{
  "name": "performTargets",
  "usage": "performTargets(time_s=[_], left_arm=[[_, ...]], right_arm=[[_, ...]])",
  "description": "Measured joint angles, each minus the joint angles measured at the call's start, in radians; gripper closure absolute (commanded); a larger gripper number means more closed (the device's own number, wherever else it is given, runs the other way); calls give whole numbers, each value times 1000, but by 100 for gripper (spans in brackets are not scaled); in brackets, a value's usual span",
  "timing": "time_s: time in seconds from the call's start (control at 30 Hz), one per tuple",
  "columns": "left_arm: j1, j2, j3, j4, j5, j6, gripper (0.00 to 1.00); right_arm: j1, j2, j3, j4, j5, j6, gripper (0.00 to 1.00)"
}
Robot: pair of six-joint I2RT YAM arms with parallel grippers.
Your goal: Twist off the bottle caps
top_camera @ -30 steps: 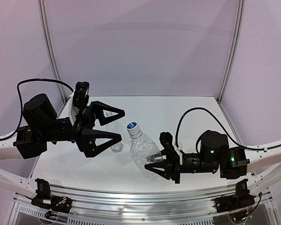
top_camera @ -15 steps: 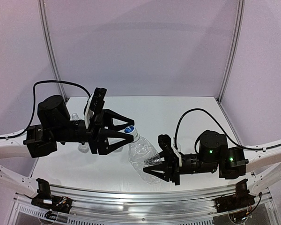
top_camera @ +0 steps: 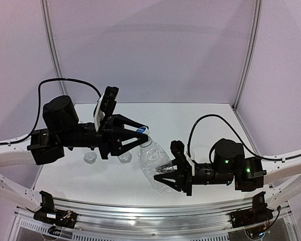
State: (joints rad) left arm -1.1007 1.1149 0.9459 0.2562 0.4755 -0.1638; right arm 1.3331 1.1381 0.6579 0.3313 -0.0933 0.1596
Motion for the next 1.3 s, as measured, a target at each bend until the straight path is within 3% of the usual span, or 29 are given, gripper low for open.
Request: performTargets(time_s=[0.17,0.4,0.63,0.77,0.93,1.07,1.3], left_arm=[[-2,45,47,-10,-83,-31,76],[-31,109,93,-56,-355,-129,75],[-58,140,109,-71,-483,-172,69],[-65,140,109,-71,-500,-177,59],[-68,139,109,-93,-503,-175,33],[-68,124,103,-110,-500,-169,19],[-58,29,57,-113,-476,-154,13]], right_arm=[[0,-14,0,-2,106,10,72],[0,-19,0,-47,348,19,72],[0,-19,-1,-80,417,22,72],[0,-19,-1,-80,420,22,72],[0,-21,-1,-60,420,25,72],[0,-23,-1,-45,419,26,72],[0,-24,-1,-34,412,30,72]])
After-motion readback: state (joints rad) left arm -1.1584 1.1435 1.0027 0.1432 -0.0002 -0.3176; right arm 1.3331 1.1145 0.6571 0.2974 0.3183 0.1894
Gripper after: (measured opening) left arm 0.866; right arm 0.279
